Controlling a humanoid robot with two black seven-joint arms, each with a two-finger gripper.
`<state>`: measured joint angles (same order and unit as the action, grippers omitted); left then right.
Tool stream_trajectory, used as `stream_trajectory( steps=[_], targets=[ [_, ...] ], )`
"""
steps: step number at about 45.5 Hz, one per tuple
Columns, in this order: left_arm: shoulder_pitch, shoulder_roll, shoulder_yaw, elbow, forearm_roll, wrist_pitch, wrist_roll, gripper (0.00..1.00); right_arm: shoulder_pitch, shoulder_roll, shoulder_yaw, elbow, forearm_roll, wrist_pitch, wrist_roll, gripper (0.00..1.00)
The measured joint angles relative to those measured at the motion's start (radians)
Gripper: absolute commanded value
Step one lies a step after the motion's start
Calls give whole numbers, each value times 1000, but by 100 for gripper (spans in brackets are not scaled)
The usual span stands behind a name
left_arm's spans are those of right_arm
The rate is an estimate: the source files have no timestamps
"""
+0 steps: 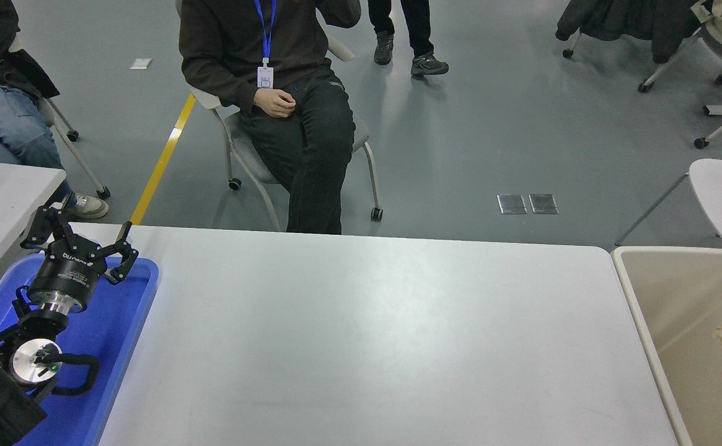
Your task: Clean the table surface
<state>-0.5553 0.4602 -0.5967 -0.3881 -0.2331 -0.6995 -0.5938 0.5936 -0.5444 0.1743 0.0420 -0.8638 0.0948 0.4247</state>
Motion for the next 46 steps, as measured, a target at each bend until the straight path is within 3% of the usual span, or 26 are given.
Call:
stream_trajectory(
  steps=[2, 29, 46],
  targets=[
    [0, 0, 0, 0, 0, 0, 0, 100, 1, 1, -1, -2, 7, -13, 0, 100],
    [0, 0, 0, 0, 0, 0, 0, 100, -4, 1, 0, -8, 43, -62, 0, 100],
    [0, 0, 0, 0, 0, 0, 0, 100, 8, -6, 3, -14, 228, -66, 1, 99]
  ],
)
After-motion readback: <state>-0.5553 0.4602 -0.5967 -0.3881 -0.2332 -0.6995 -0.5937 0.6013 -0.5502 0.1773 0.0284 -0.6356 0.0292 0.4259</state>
